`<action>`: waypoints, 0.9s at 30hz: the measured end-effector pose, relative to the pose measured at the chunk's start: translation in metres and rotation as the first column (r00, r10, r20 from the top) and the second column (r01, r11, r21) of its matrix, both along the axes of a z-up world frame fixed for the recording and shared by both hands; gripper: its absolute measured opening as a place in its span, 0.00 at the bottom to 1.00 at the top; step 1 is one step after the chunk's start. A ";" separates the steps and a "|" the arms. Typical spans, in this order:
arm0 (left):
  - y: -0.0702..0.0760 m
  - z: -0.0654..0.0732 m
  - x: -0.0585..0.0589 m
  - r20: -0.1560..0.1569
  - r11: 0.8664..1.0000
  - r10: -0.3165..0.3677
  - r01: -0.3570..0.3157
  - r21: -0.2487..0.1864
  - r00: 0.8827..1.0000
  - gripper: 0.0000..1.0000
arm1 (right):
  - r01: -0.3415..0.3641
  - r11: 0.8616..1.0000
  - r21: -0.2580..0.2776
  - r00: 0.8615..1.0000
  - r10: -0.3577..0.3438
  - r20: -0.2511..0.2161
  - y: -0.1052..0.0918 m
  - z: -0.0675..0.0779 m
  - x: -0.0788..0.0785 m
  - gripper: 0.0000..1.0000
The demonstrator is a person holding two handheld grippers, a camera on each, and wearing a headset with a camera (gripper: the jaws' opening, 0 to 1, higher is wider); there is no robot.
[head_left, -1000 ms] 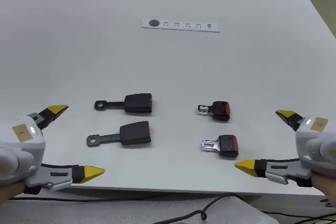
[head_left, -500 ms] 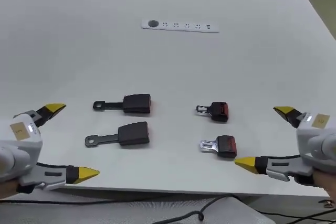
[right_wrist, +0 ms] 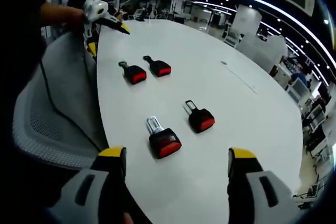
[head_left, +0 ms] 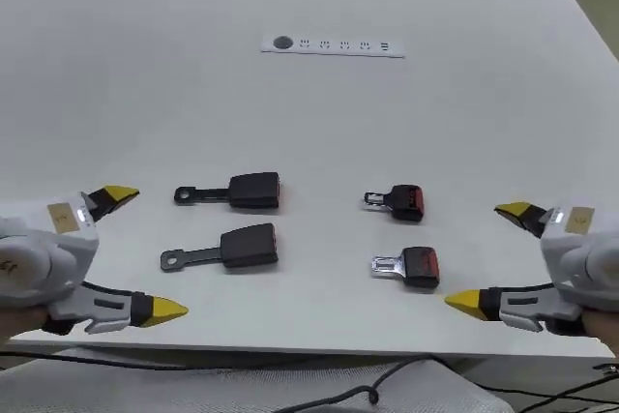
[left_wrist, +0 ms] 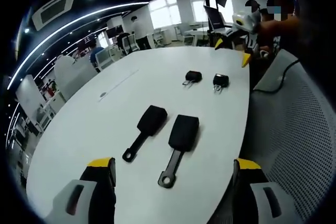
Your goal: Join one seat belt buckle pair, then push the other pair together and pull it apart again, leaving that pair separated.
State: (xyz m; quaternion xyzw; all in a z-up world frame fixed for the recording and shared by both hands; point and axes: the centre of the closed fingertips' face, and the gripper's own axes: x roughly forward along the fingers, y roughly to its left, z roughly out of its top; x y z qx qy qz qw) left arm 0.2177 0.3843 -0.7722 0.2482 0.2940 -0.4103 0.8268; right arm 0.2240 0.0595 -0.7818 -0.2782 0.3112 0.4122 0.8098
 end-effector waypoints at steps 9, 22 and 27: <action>-0.021 -0.020 0.016 -0.030 0.997 -0.071 0.072 0.039 0.997 0.87 | -0.111 0.994 0.006 0.994 0.111 -0.010 0.015 -0.014 -0.001 0.65; -0.033 -0.063 0.035 -0.091 0.983 -0.147 0.156 0.101 0.985 0.67 | -0.245 0.966 -0.077 0.967 0.239 -0.086 0.023 -0.040 0.000 0.52; -0.042 -0.079 0.033 -0.157 0.971 -0.185 0.205 0.122 0.970 0.52 | -0.286 0.954 -0.087 0.954 0.274 -0.122 0.027 -0.047 0.007 0.43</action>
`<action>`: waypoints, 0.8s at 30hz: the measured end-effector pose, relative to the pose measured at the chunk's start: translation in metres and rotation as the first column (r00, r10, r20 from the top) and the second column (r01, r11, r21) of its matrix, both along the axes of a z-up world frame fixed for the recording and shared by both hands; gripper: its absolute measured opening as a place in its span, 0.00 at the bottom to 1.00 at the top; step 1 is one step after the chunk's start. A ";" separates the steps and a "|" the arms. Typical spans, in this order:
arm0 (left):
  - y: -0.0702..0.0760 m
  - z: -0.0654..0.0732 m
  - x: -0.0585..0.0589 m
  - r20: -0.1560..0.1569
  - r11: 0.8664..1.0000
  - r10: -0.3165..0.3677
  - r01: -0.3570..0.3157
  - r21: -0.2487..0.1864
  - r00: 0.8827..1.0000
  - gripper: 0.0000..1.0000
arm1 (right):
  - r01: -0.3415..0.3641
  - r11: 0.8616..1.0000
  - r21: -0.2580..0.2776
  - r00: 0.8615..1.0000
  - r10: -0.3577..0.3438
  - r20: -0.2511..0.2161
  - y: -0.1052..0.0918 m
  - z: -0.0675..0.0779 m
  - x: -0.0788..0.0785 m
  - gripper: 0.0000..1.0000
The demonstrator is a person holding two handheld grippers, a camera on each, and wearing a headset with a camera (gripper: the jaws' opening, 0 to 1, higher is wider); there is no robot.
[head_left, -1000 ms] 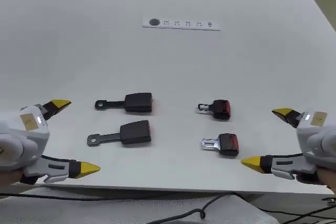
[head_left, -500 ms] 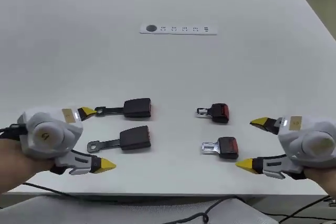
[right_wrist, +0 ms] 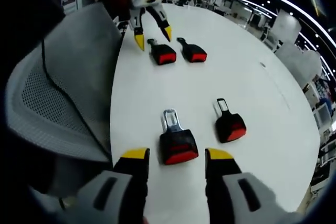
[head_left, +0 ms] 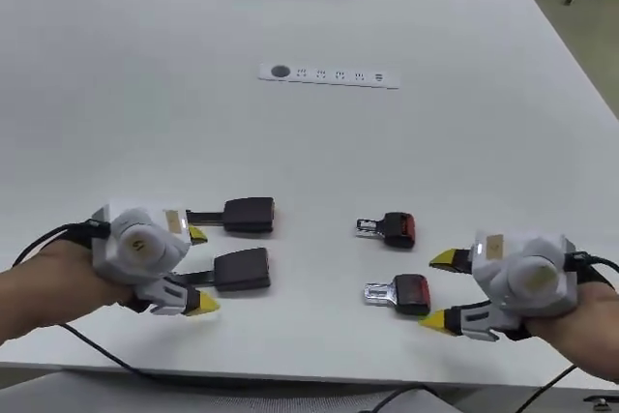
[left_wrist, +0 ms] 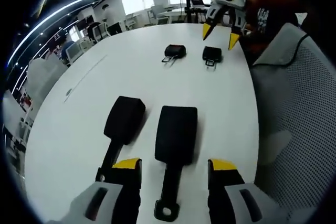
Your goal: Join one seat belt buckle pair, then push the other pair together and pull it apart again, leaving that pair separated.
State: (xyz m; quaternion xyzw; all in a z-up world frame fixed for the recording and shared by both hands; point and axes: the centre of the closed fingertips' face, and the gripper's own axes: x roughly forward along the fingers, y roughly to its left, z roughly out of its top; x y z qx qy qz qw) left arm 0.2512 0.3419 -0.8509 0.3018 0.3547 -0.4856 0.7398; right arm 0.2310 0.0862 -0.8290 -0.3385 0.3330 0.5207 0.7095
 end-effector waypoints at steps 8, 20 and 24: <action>-0.014 0.000 0.012 -0.008 1.000 -0.028 0.029 0.008 1.000 0.50 | -0.058 0.997 -0.046 0.998 0.056 -0.042 0.004 -0.018 0.008 0.41; -0.029 -0.006 0.008 -0.013 0.989 -0.136 0.136 0.051 0.991 0.42 | -0.103 0.992 -0.073 0.988 0.094 -0.120 0.005 -0.033 0.004 0.38; -0.029 -0.006 0.007 -0.019 0.986 -0.158 0.159 0.058 0.987 0.37 | -0.098 0.993 -0.064 0.988 0.090 -0.126 0.006 -0.034 0.006 0.37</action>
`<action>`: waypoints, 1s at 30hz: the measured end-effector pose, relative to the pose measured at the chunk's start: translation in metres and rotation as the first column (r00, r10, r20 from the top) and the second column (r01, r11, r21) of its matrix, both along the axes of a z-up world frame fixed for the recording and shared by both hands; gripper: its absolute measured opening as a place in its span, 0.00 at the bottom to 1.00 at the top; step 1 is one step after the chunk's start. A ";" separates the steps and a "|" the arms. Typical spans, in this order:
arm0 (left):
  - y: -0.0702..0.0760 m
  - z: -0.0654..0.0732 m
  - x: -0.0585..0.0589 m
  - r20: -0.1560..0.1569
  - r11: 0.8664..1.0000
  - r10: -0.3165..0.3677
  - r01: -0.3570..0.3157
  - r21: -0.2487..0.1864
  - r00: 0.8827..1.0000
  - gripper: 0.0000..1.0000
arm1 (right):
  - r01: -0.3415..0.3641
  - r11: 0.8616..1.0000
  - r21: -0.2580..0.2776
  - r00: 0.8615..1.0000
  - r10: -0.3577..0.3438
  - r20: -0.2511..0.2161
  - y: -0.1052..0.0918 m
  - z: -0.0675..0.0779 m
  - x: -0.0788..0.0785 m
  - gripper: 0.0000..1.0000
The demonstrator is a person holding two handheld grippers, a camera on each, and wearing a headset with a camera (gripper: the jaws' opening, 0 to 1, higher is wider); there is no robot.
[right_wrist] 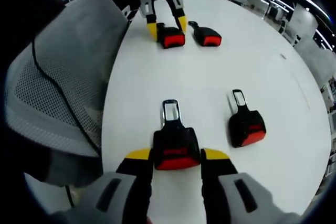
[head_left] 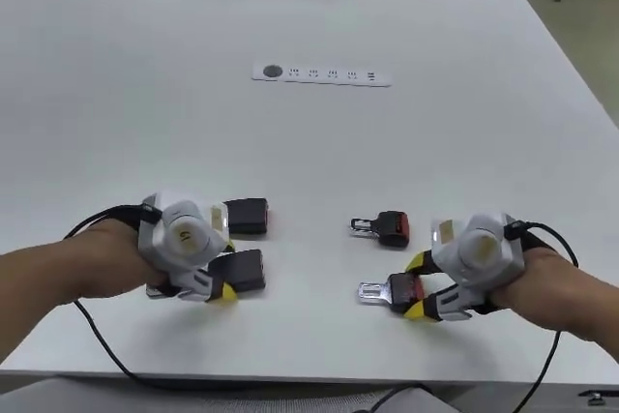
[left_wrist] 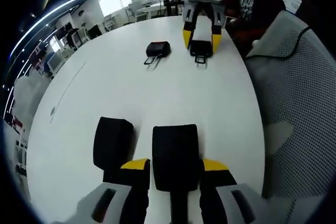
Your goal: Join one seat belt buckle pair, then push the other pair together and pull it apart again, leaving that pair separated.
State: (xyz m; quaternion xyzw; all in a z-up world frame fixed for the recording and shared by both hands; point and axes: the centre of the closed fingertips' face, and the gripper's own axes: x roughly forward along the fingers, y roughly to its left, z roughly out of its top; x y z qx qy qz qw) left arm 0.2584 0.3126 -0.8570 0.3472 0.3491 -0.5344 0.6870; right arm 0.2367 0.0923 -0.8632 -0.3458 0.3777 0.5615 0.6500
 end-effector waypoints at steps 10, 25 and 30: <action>-0.001 0.000 -0.002 -0.009 1.000 -0.029 0.029 -0.009 1.000 0.34 | 0.003 1.000 0.005 1.000 -0.003 -0.023 -0.001 -0.002 0.001 0.36; -0.002 -0.001 -0.010 -0.036 0.991 -0.125 0.127 0.050 0.992 0.34 | -0.007 1.000 0.007 1.000 0.008 -0.025 0.000 -0.002 0.001 0.36; -0.001 -0.001 -0.009 -0.027 0.991 -0.122 0.124 0.046 0.992 0.34 | 0.016 1.000 -0.011 1.000 -0.016 -0.025 0.000 -0.002 0.001 0.36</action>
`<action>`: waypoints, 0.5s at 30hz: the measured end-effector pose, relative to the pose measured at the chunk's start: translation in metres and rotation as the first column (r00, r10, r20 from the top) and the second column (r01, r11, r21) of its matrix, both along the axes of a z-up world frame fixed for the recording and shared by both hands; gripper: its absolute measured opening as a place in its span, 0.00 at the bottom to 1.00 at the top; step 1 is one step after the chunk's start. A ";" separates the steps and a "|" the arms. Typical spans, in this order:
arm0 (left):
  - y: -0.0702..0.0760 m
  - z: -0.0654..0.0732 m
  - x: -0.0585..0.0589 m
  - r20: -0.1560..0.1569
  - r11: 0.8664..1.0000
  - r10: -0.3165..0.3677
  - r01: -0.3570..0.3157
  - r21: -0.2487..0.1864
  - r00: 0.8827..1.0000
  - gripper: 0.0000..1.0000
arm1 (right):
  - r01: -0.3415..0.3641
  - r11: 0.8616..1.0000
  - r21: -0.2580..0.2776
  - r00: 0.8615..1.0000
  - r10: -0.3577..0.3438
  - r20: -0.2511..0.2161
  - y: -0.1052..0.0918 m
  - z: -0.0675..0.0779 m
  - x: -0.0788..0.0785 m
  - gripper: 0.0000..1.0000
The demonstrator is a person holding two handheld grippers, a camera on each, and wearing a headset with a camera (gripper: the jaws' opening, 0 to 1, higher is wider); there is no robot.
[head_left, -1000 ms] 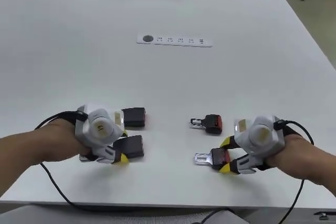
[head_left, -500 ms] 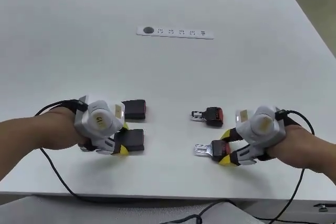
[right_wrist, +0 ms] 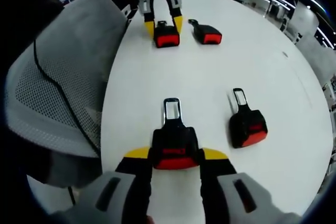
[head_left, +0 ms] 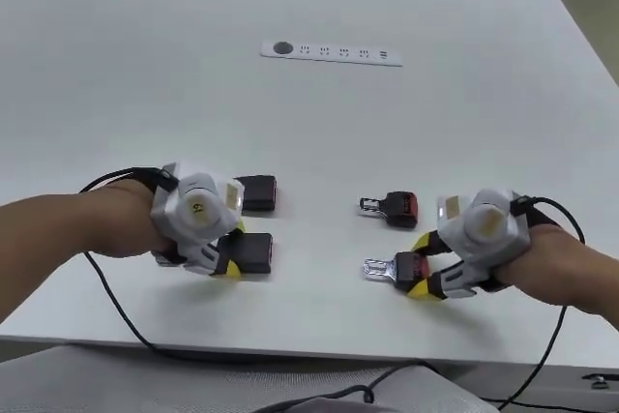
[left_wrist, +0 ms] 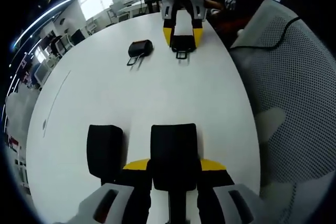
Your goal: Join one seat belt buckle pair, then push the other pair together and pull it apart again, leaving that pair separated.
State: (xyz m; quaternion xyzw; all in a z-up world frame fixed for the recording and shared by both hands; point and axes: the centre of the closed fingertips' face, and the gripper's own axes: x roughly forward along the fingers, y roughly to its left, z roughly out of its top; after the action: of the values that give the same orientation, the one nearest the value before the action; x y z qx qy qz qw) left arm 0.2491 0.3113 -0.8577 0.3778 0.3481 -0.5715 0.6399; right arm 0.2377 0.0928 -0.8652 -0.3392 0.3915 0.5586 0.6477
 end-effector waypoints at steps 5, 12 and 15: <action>-0.001 0.000 0.000 -0.002 1.000 0.000 0.000 0.007 1.000 0.34 | 0.021 1.000 0.004 1.000 -0.021 0.008 0.002 0.000 0.001 0.36; -0.001 -0.001 0.000 -0.003 1.000 -0.006 0.006 0.009 1.000 0.34 | 0.026 0.999 0.031 0.999 -0.027 0.021 0.021 0.000 0.002 0.36; -0.001 -0.002 0.000 -0.004 1.000 -0.010 0.010 0.011 1.000 0.34 | 0.024 0.999 0.047 0.999 -0.025 0.029 0.032 0.001 0.002 0.36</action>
State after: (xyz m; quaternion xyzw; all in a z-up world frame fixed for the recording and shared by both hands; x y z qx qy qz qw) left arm 0.2491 0.3103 -0.8594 0.3819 0.3504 -0.5736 0.6343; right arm 0.2401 0.1245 -0.8647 -0.3274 0.3730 0.5546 0.6680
